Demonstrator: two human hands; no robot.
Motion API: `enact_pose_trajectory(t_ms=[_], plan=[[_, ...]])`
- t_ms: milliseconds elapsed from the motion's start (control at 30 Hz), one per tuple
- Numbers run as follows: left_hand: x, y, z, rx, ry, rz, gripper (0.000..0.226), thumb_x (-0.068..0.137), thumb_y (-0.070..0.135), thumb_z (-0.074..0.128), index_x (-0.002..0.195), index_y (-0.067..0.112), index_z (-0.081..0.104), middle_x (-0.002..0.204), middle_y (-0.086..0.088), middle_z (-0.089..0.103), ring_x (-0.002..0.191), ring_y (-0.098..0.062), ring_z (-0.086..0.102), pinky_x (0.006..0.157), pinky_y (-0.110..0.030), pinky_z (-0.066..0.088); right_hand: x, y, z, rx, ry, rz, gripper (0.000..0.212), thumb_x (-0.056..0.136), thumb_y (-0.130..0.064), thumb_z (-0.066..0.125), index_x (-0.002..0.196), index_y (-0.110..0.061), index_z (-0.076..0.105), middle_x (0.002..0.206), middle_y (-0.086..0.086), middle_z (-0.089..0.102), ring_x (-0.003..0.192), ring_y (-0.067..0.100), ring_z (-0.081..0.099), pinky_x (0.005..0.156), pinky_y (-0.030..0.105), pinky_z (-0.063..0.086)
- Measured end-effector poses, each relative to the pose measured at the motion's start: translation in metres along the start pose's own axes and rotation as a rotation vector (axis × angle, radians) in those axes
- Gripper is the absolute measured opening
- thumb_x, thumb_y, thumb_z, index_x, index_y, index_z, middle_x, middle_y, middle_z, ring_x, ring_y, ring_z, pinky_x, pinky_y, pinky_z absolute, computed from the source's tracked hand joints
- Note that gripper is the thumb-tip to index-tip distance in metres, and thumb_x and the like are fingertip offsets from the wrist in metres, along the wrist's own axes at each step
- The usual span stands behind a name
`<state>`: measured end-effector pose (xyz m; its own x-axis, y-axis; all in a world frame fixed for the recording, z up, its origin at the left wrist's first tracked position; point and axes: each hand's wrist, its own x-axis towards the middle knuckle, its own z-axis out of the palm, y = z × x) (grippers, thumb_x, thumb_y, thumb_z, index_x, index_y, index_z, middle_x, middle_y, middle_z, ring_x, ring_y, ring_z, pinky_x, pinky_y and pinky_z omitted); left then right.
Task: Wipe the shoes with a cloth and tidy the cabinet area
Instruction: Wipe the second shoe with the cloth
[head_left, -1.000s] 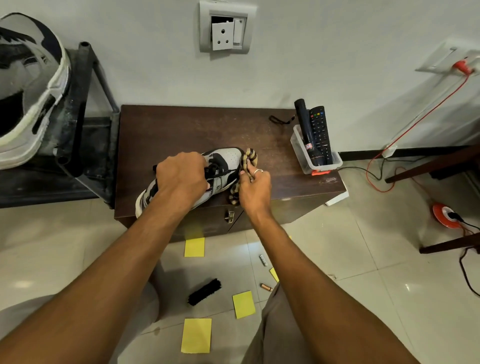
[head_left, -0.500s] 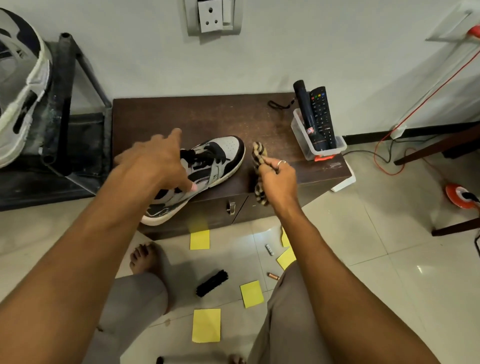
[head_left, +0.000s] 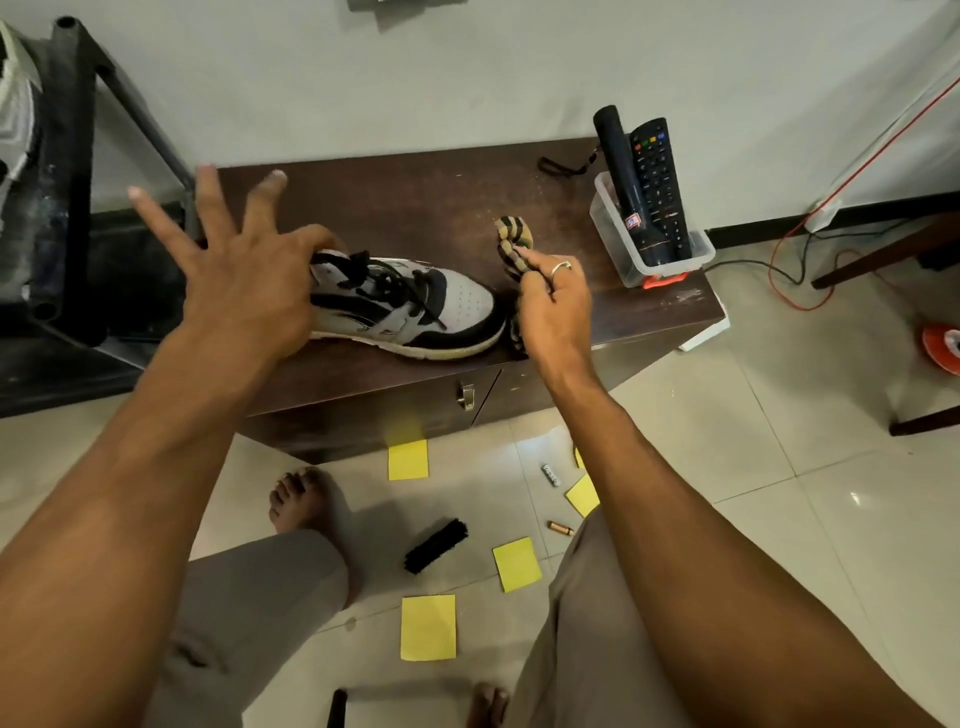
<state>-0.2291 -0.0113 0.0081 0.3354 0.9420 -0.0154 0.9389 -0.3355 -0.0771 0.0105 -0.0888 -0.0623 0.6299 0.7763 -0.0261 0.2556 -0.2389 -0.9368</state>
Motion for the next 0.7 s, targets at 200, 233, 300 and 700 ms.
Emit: enact_pose_trajectory(t_ms=[200, 233, 300, 700], plan=[[0.002, 0.007, 0.005, -0.214, 0.155, -0.127, 0.075, 0.076, 0.007, 0.076, 0.141, 0.028, 0.047, 0.167, -0.017, 0.005, 0.151, -0.050, -0.011, 0.112, -0.077, -0.006, -0.005, -0.002, -0.004, -0.066, -0.264, 0.028, 0.038, 0.099, -0.007, 0.041, 0.112, -0.019, 0.075, 0.112, 0.002, 0.064, 0.072, -0.005, 0.059, 0.059, 0.014, 0.046], [0.002, 0.012, 0.004, -0.278, 0.154, -0.188, 0.082, 0.075, 0.004, 0.073, 0.147, 0.026, 0.040, 0.168, -0.017, 0.002, 0.151, -0.048, -0.011, 0.115, -0.074, -0.007, -0.006, -0.002, -0.001, -0.069, -0.286, 0.017, 0.038, 0.100, -0.007, 0.041, 0.114, -0.018, 0.075, 0.113, 0.002, 0.061, 0.072, -0.003, 0.058, 0.057, 0.014, 0.045], [-0.002, 0.024, 0.001, -0.473, 0.159, -0.318, 0.089, 0.077, 0.002, 0.064, 0.155, 0.024, 0.026, 0.169, -0.013, -0.002, 0.153, -0.043, -0.010, 0.120, -0.066, -0.004, -0.008, -0.004, 0.002, -0.052, -0.300, 0.010, 0.038, 0.101, -0.007, 0.041, 0.117, -0.017, 0.074, 0.116, 0.003, 0.059, 0.070, -0.003, 0.058, 0.056, 0.015, 0.046], [-0.024, 0.075, 0.061, -0.523, 0.336, -0.279, 0.091, 0.093, 0.050, 0.050, 0.162, 0.011, 0.006, 0.169, -0.019, 0.000, 0.151, -0.052, -0.006, 0.116, -0.071, 0.000, -0.021, 0.000, 0.012, -0.178, -0.500, -0.010, 0.028, 0.102, -0.037, 0.056, 0.118, -0.024, 0.075, 0.124, -0.001, 0.065, 0.112, 0.009, 0.062, 0.099, 0.032, 0.051]])
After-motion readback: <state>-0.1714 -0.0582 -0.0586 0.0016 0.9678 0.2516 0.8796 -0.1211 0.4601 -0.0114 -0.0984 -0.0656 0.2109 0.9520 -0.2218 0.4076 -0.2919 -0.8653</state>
